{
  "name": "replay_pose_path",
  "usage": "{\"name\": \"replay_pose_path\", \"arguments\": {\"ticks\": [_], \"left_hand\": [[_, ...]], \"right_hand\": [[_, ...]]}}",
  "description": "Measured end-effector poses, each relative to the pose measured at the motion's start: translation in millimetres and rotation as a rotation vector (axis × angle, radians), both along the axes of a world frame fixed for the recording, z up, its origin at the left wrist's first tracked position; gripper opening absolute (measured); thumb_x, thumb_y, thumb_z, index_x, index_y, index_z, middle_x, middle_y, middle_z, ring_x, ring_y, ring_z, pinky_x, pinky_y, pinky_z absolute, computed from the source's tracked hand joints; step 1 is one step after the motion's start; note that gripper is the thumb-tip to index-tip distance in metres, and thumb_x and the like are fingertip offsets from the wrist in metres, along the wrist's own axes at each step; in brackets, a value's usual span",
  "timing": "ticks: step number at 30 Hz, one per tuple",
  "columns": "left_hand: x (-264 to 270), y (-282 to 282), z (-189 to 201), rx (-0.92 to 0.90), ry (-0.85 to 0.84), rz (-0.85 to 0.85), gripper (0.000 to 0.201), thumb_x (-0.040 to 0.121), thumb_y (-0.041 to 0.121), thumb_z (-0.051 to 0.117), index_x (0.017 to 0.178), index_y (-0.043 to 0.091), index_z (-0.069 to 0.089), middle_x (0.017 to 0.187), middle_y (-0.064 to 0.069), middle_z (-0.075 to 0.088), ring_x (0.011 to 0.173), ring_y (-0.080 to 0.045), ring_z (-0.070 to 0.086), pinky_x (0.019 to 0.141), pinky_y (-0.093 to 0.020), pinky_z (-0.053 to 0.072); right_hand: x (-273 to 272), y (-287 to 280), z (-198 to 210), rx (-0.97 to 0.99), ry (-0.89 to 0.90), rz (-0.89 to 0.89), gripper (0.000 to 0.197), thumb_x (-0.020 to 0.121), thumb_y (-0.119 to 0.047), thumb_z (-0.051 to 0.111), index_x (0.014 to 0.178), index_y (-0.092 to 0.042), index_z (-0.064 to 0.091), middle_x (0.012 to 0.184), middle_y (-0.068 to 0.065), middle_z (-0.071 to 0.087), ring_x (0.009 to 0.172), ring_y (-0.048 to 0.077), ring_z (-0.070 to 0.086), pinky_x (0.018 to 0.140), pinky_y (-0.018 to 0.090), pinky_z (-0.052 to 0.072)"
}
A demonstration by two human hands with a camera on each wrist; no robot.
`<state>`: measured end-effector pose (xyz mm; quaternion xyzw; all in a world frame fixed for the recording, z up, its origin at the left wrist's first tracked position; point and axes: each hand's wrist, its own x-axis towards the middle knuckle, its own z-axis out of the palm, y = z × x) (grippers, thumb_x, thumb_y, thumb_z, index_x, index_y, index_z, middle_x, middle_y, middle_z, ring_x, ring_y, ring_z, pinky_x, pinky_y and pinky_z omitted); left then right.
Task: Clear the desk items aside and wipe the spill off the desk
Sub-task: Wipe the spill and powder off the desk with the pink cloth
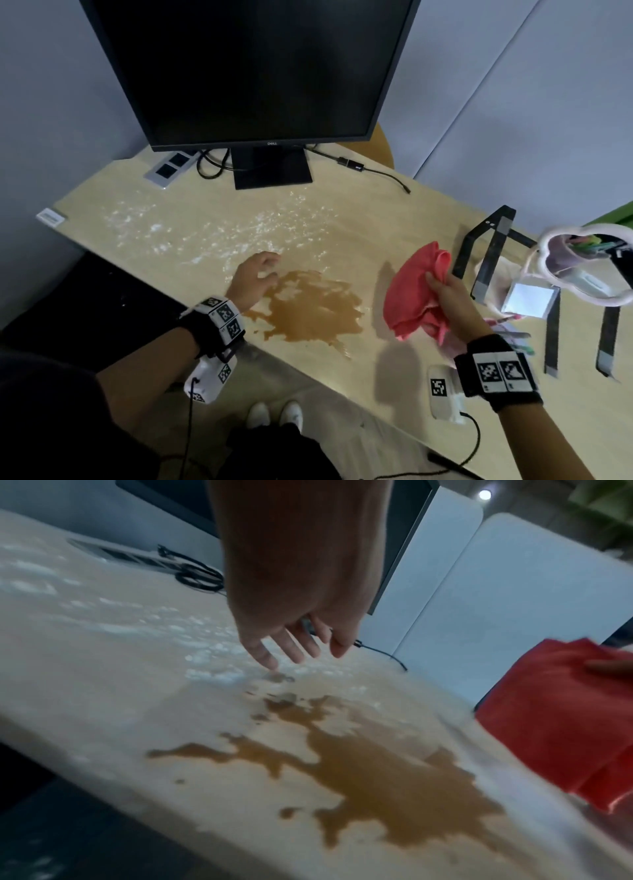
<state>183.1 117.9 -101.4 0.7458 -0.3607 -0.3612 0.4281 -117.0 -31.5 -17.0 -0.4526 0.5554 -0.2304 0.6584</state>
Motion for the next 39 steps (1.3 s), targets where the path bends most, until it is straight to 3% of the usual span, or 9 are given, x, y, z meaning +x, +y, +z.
{"name": "replay_pose_path", "arguments": {"ticks": [4, 7, 10, 13, 19, 22, 25, 32, 39], "left_hand": [[34.0, 24.3, -22.7, 0.184, -0.440, -0.024, 0.046, 0.086, 0.020, 0.063, 0.130, 0.019, 0.052, 0.138, -0.001, 0.048, 0.127, -0.024, 0.045, 0.105, -0.044, 0.038], [46.5, 36.1, -28.5, 0.347, -0.572, -0.120, 0.065, 0.086, 0.035, 0.063, 0.143, 0.020, 0.037, 0.154, 0.000, 0.027, 0.141, -0.025, 0.026, 0.111, -0.047, 0.024], [56.8, 43.0, -33.5, 0.478, -0.585, -0.224, 0.085, 0.084, 0.054, 0.058, 0.150, 0.021, 0.016, 0.161, 0.004, 0.002, 0.148, -0.020, 0.001, 0.118, -0.047, 0.006], [66.1, 46.1, -37.1, 0.581, -0.639, -0.302, 0.091, 0.085, 0.065, 0.044, 0.152, 0.022, 0.000, 0.160, 0.003, -0.013, 0.148, -0.019, -0.012, 0.119, -0.046, -0.002], [70.3, 43.4, -45.3, 0.691, -0.531, -0.335, 0.078, 0.092, 0.063, 0.020, 0.150, 0.023, -0.015, 0.155, 0.004, -0.029, 0.145, -0.018, -0.022, 0.119, -0.044, -0.010], [68.6, 39.3, -54.7, 0.718, -0.527, -0.317, 0.074, 0.093, 0.060, 0.013, 0.150, 0.023, -0.016, 0.154, 0.003, -0.032, 0.143, -0.019, -0.026, 0.119, -0.046, -0.011], [65.0, 39.4, -58.3, 0.709, -0.539, -0.293, 0.073, 0.094, 0.059, 0.015, 0.149, 0.023, -0.018, 0.153, 0.005, -0.034, 0.142, -0.017, -0.029, 0.117, -0.045, -0.015], [61.7, 42.1, -56.6, 0.662, -0.583, -0.270, 0.075, 0.094, 0.058, 0.020, 0.149, 0.021, -0.016, 0.155, 0.002, -0.030, 0.144, -0.020, -0.025, 0.118, -0.047, -0.012], [63.6, 43.6, -53.9, 0.651, -0.559, -0.298, 0.085, 0.087, 0.071, 0.010, 0.146, 0.020, -0.024, 0.151, 0.004, -0.037, 0.142, -0.019, -0.029, 0.115, -0.047, -0.015]], "right_hand": [[11.7, -4.4, -11.1, -0.263, 0.394, 0.226, 0.024, 0.099, -0.020, 0.041, 0.116, -0.009, 0.054, 0.088, 0.015, 0.062, 0.071, 0.033, 0.062, 0.066, 0.053, 0.055], [31.5, 10.7, -30.0, -0.354, 0.449, 0.416, 0.030, 0.100, -0.025, 0.038, 0.127, -0.023, 0.050, 0.094, 0.006, 0.061, 0.061, 0.032, 0.064, 0.063, 0.044, 0.057], [42.1, 21.8, -62.3, -0.510, 0.526, 0.566, 0.032, 0.099, -0.021, 0.038, 0.127, -0.025, 0.053, 0.110, 0.005, 0.065, 0.091, 0.026, 0.067, 0.088, 0.043, 0.054], [43.4, 23.7, -93.1, -0.723, 0.683, 0.601, 0.041, 0.099, -0.028, 0.031, 0.134, -0.019, 0.049, 0.141, 0.009, 0.047, 0.129, 0.030, 0.043, 0.112, 0.046, 0.031], [50.1, 34.3, -109.6, -0.465, 0.450, 0.461, 0.042, 0.104, -0.020, 0.019, 0.144, -0.029, 0.017, 0.151, -0.005, 0.009, 0.140, 0.016, -0.003, 0.116, 0.040, -0.013], [54.0, 35.5, -113.6, -0.422, 0.430, 0.372, 0.038, 0.103, -0.017, 0.019, 0.136, -0.034, 0.012, 0.154, 0.010, 0.016, 0.143, 0.025, 0.005, 0.118, 0.045, -0.011], [57.3, 40.5, -117.0, -0.472, 0.416, 0.400, 0.036, 0.103, -0.017, 0.015, 0.133, -0.038, 0.013, 0.145, -0.009, 0.007, 0.139, 0.017, -0.011, 0.114, 0.036, -0.019], [63.1, 61.0, -142.8, -0.615, 0.432, 0.463, 0.040, 0.095, -0.046, 0.004, 0.134, -0.046, 0.011, 0.154, -0.005, 0.010, 0.145, 0.019, -0.006, 0.116, 0.046, -0.015], [91.3, 97.5, -147.9, -0.547, 0.378, 0.388, 0.047, 0.093, -0.044, 0.007, 0.140, -0.038, 0.016, 0.155, -0.009, 0.007, 0.145, 0.009, -0.009, 0.115, 0.038, -0.018]]}}
